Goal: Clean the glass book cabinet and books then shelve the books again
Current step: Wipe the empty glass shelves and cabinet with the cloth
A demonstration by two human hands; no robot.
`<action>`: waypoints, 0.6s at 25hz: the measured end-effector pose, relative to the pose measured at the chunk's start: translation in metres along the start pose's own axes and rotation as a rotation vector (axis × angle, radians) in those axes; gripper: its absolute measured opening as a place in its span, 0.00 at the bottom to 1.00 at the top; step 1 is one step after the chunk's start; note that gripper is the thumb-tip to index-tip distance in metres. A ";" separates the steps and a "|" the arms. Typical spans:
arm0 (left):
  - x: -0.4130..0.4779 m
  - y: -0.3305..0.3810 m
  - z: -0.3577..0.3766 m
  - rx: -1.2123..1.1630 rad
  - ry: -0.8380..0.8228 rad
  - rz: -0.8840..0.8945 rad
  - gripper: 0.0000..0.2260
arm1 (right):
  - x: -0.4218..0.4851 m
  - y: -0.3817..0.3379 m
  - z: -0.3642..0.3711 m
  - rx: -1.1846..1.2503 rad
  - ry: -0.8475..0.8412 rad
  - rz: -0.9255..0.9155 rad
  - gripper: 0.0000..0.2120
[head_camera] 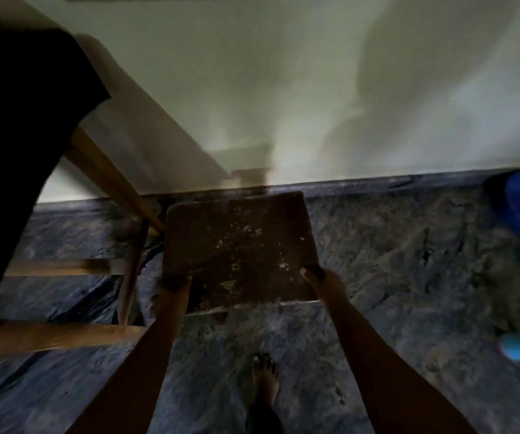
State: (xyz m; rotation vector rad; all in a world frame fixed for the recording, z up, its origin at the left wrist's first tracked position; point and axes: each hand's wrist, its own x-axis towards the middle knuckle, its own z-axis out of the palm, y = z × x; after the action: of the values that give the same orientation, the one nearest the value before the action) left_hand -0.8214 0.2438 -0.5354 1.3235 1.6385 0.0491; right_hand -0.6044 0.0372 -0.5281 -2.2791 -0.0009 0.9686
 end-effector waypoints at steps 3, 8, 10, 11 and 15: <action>-0.028 -0.003 0.014 -0.049 -0.049 0.070 0.31 | -0.022 0.043 -0.018 0.085 0.056 0.011 0.20; -0.111 -0.034 0.066 0.037 -0.173 0.069 0.38 | -0.105 0.151 -0.067 0.345 0.170 0.172 0.19; -0.151 -0.049 0.095 0.162 -0.255 0.123 0.33 | -0.146 0.200 -0.085 0.491 0.261 0.279 0.20; -0.170 -0.056 0.109 0.227 -0.312 0.145 0.32 | -0.166 0.226 -0.092 0.537 0.310 0.328 0.20; -0.236 -0.068 0.165 0.411 -0.531 0.310 0.34 | -0.232 0.310 -0.105 0.726 0.501 0.574 0.22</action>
State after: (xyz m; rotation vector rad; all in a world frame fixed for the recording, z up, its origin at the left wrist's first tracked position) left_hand -0.7764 -0.0471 -0.5052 1.7142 1.0134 -0.4396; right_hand -0.7805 -0.3226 -0.5012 -1.7734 1.0820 0.4906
